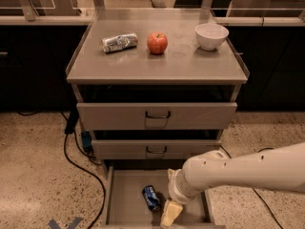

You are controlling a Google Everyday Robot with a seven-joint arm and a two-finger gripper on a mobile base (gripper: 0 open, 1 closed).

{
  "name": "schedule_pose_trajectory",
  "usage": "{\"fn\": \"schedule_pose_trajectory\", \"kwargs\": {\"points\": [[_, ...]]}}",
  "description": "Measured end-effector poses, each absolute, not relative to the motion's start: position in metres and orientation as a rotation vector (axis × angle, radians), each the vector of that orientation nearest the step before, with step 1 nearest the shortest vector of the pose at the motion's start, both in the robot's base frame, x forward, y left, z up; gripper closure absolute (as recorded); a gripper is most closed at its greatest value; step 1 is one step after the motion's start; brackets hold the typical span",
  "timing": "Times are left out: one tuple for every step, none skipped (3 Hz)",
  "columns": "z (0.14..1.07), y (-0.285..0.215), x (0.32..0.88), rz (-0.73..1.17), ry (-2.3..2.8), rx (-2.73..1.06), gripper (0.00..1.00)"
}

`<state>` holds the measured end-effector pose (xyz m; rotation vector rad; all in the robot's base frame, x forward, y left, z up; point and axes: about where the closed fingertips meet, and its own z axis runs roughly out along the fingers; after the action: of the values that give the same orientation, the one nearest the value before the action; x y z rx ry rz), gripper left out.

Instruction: Pick pepsi can from bottom drawer and place on counter

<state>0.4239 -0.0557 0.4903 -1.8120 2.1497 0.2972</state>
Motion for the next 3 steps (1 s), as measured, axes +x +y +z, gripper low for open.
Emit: {"fn": "schedule_pose_trajectory", "kwargs": {"points": [[0.489, -0.052, 0.431, 0.246, 2.077, -1.849, 0.0], [0.479, -0.044, 0.445, 0.198, 1.989, -1.898, 0.0], [0.442, -0.027, 0.467, 0.159, 1.918, -1.974, 0.0]]}}
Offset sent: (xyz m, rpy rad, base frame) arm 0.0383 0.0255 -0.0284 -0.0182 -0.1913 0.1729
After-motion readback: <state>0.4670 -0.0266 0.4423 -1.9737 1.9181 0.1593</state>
